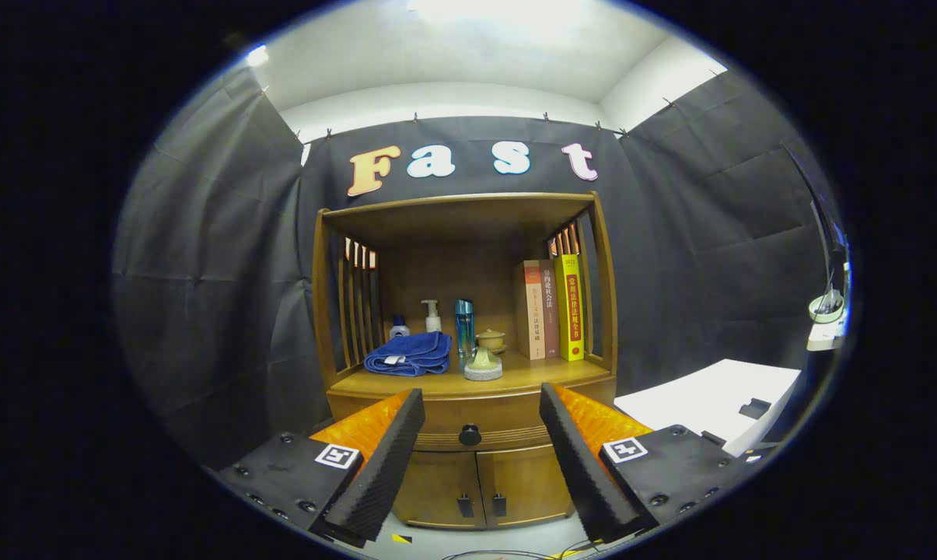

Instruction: Pull open the drawer, take out the items inside it, and place them on the countertop above the cabinet.

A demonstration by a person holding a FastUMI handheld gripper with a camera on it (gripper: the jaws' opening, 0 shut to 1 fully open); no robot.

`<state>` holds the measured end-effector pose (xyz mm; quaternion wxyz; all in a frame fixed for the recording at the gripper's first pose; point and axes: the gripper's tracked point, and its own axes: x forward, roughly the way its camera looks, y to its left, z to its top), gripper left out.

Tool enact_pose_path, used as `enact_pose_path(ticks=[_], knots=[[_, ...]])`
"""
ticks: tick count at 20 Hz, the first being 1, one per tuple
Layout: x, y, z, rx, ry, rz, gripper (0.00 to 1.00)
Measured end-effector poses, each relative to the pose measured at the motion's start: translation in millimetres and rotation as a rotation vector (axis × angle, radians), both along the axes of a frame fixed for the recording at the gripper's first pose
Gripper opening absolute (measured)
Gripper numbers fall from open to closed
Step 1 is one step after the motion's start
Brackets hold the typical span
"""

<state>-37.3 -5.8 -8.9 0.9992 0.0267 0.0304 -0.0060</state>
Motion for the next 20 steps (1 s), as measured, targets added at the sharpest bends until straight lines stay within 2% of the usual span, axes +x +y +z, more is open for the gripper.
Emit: enact_pose_path(ticks=[5, 8, 20], knots=[[-27.9, -7.1, -6.3, 0.031, -0.018, 0.027, 0.98], [-31.6, -11.6, -19.8, 0.028, 0.017, 0.024, 0.98], [-41.0, -5.0, 1.2, 0.01, -0.034, 0.038, 0.98]])
